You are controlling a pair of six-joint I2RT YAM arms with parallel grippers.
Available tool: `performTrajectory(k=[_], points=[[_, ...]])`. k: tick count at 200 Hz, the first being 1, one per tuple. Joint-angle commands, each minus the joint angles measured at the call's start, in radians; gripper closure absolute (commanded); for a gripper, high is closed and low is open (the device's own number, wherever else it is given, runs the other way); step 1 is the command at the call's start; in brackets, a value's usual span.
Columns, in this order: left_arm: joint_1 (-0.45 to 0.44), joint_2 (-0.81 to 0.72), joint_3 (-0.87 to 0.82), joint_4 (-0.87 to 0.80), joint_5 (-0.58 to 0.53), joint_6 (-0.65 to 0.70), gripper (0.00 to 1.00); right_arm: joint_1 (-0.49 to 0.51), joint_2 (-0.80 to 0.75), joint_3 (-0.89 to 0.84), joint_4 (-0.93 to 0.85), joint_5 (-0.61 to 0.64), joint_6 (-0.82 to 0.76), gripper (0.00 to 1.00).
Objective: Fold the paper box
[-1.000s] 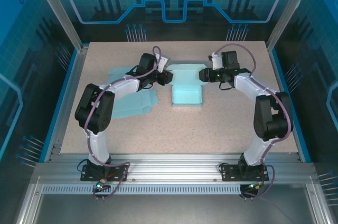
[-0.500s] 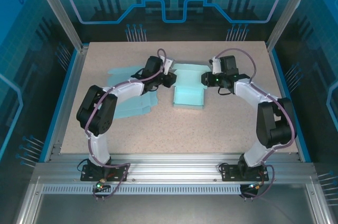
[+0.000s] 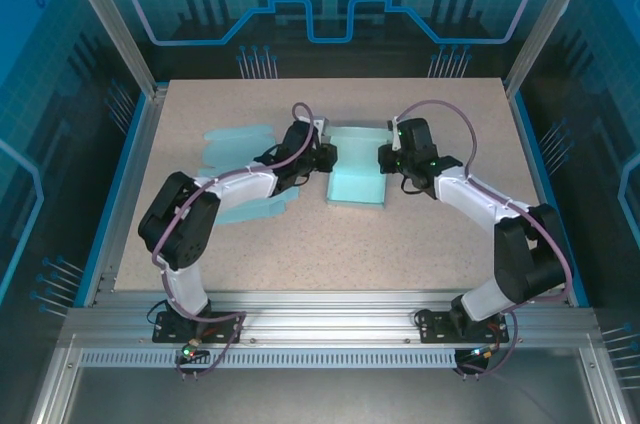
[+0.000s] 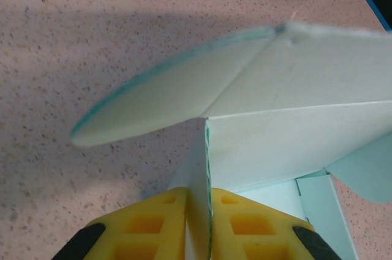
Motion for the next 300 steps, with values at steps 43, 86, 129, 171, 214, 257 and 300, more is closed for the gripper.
performTrajectory(k=[43,86,129,171,214,257,300], points=[[-0.083,-0.036,-0.110,0.194,0.023,-0.134,0.82,0.070,-0.021,-0.118,0.228,-0.004,0.050,0.87],[-0.109,-0.040,-0.166,0.222,0.029,-0.171,0.79,0.087,-0.077,-0.222,0.295,0.034,0.064,0.87],[-0.127,-0.054,-0.202,0.247,0.036,-0.184,0.79,0.098,-0.149,-0.310,0.326,0.049,0.065,0.87],[-0.127,-0.088,-0.261,0.292,0.063,-0.169,0.79,0.108,-0.200,-0.374,0.327,0.063,0.056,0.87],[-0.127,-0.089,-0.357,0.436,0.137,-0.194,0.76,0.126,-0.244,-0.482,0.414,0.091,0.044,0.87],[-0.128,-0.105,-0.442,0.552,0.171,-0.192,0.74,0.169,-0.324,-0.609,0.522,0.138,-0.014,0.88],[-0.127,-0.157,-0.494,0.501,0.174,-0.155,0.69,0.216,-0.377,-0.692,0.549,0.199,-0.042,0.85]])
